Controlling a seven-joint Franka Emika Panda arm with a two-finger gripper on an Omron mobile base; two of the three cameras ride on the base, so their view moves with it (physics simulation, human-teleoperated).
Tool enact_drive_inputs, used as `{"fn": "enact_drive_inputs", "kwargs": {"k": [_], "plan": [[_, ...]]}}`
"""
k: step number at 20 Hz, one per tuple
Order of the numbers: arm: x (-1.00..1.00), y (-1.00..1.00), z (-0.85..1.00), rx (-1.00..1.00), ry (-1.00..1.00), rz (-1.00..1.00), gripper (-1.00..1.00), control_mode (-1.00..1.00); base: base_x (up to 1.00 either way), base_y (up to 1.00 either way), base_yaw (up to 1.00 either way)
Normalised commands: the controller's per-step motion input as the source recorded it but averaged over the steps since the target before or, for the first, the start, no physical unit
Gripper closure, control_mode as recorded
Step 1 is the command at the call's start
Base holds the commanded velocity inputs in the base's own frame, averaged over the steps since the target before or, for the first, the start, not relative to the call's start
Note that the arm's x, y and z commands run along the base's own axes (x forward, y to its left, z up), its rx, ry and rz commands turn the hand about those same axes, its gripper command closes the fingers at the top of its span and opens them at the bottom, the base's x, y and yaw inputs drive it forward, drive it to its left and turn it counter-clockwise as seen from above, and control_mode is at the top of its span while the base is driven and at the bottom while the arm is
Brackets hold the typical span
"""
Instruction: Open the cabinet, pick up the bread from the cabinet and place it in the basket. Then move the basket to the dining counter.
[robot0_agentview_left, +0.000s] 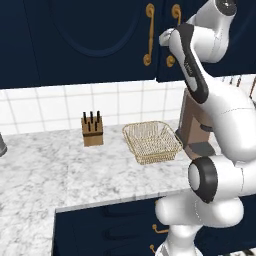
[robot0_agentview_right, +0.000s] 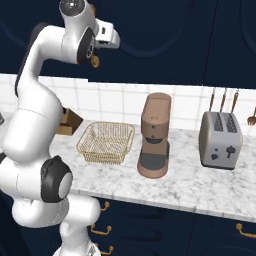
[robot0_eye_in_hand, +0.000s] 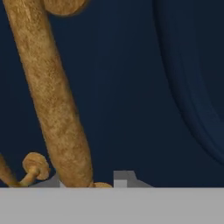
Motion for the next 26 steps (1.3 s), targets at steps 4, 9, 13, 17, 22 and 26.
{"fn": "enact_drive_inputs", "kwargs": {"k": [4,9,13,17,22,26], "plan": [[-0.76,-1.00,-0.01,0.20,-0.02,-0.07,1.00,-1.00,0.00,0.00,0.00],[-0.68,-1.00,0.00,0.18,0.00,-0.12,1.00,-1.00,0.00,0.00,0.00],[-0.55,-1.00,0.00,0.16,0.00,-0.11,1.00,-1.00,0.00,0.00,0.00],[-0.52,-1.00,0.00,0.18,0.00,-0.05,1.00,-1.00,0.00,0.00,0.00],[-0.48,-1.00,-0.01,0.18,0.00,-0.01,1.00,-1.00,0.00,0.00,0.00],[-0.44,-1.00,-0.09,0.13,0.03,0.01,1.00,-1.00,0.00,0.00,0.00]]}}
